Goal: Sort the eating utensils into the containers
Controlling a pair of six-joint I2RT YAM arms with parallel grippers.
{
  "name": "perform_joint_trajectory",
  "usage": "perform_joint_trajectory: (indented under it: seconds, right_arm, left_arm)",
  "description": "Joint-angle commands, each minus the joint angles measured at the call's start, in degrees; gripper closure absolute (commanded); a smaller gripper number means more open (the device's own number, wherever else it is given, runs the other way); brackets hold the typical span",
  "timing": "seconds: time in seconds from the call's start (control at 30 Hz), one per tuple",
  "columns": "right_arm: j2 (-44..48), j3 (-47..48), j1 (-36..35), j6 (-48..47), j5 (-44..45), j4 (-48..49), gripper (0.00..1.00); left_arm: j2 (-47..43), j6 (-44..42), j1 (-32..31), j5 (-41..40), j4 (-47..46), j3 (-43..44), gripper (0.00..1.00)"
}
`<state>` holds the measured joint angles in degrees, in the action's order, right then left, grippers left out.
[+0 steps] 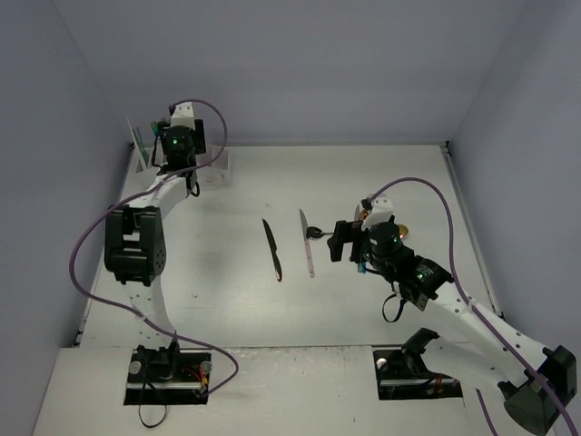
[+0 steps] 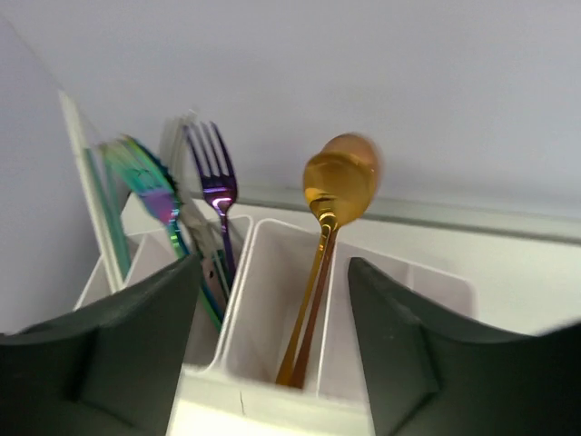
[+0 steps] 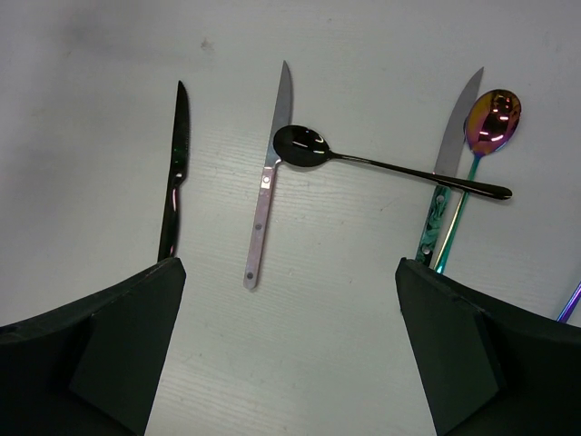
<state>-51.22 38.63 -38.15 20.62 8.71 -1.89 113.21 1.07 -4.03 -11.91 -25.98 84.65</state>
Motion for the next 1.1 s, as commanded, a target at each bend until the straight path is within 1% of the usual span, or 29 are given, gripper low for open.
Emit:
perform_joint_trajectory:
  seconds: [0.0, 0.1, 0.2, 0.23, 0.27, 0.3, 0.4, 0.47, 0.6, 0.67, 0.73, 0.87, 1.07]
  right_arm:
    - [-0.05, 1.34, 0.55, -2.14, -0.25, 3.65, 0.00]
    - [-1.10, 2.47, 0.71, -3.48, 0.14, 3.58, 0.00]
    - [-3.15, 4.32, 0.98, -4.52, -0.25, 3.38, 0.00]
    - [-4.20, 5.09, 1.17, -4.98, -0.85, 3.20, 0.00]
    - [-5.13, 5.72, 1.44, -5.26, -1.66, 3.02, 0.00]
    - [-6.94, 6.66, 1.88, -5.70, -2.85, 2.77, 0.00]
    - [-10.05, 8.82, 3.52, -6.22, -5.19, 2.09, 0.00]
    - [-12.39, 9.67, 4.72, -6.42, -6.57, 2.16, 0.00]
    - [-18.25, 11.39, 6.72, -8.88, -8.02, 2.07, 0.01]
    - [-20.97, 11.89, 7.34, -10.11, -8.76, 1.98, 0.02]
    - [-23.33, 12.11, 8.30, -11.34, -10.54, 2.07, 0.03]
    - [-30.20, 13.43, 9.61, -15.97, -10.70, 2.07, 0.04]
    - [-37.09, 15.69, 11.59, -22.54, -12.92, 1.34, 0.07]
  left_arm:
    - [-17.75, 6.48, -0.19, 1.55, 0.40, -3.46, 0.29]
    - [-27.70, 10.43, -0.25, 3.42, 7.75, -8.25, 0.21]
    - [-36.39, 12.18, -0.19, 5.51, 20.38, -10.71, 0.16]
    - [-40.73, 12.92, -0.19, 6.04, 25.27, -11.46, 0.15]
    - [-41.08, 13.36, -0.18, 6.41, 29.70, -11.94, 0.14]
    - [-45.75, 13.67, -0.12, 7.16, 36.52, -13.06, 0.14]
    - [-54.41, 15.05, -0.10, 8.42, 45.89, -17.91, 0.13]
    - [-60.39, 16.59, -0.10, 10.60, 49.02, -22.27, 0.13]
    - [-68.42, 21.97, -0.07, 16.24, 47.73, -33.40, 0.13]
    - [-70.17, 22.57, -0.14, 18.38, 46.56, -37.94, 0.13]
    - [-70.64, 22.72, -0.10, 18.64, 46.34, -40.23, 0.13]
    - [-69.66, 21.85, -0.01, 20.48, 47.57, -39.61, 0.13]
    - [-69.78, 21.95, -0.06, 20.85, 48.34, -40.05, 0.13]
